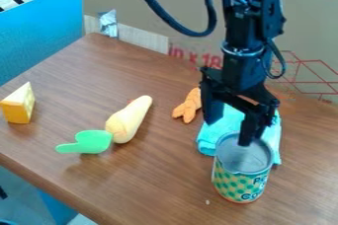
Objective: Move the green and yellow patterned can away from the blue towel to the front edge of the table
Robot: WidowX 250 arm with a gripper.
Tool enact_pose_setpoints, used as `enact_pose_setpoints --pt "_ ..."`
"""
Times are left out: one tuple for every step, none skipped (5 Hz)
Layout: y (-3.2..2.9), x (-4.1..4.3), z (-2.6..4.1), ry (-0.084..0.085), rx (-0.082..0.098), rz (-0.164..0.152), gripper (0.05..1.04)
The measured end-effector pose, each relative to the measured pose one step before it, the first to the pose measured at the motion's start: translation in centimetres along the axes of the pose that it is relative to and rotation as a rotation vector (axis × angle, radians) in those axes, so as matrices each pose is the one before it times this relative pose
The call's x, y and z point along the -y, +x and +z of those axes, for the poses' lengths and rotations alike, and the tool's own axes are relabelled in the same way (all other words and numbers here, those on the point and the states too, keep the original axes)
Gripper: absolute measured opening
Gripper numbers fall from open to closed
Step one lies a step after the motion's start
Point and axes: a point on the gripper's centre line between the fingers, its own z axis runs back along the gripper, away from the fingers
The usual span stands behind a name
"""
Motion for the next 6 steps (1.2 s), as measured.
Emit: enact_pose_setpoints --pt "-0.379 0.526 -1.197 0.0069 -0.0515 -0.0095 1.002" --pt "0.291 -0.415 -0.541 0.0002 0.0020 0.0144 1.002" --pt "0.064 0.264 -0.383 0.0017 -0.0141 -0.0080 1.002" --pt "-0.339 0.355 -0.210 0.0020 -0.0065 0.0227 1.002" --pt "-1.426 0.698 -0.391 -0.0056 -0.0286 -0.0041 1.002" --pt "-2.824 0.969 -0.393 -0.0209 -0.0394 -0.0018 1.002"
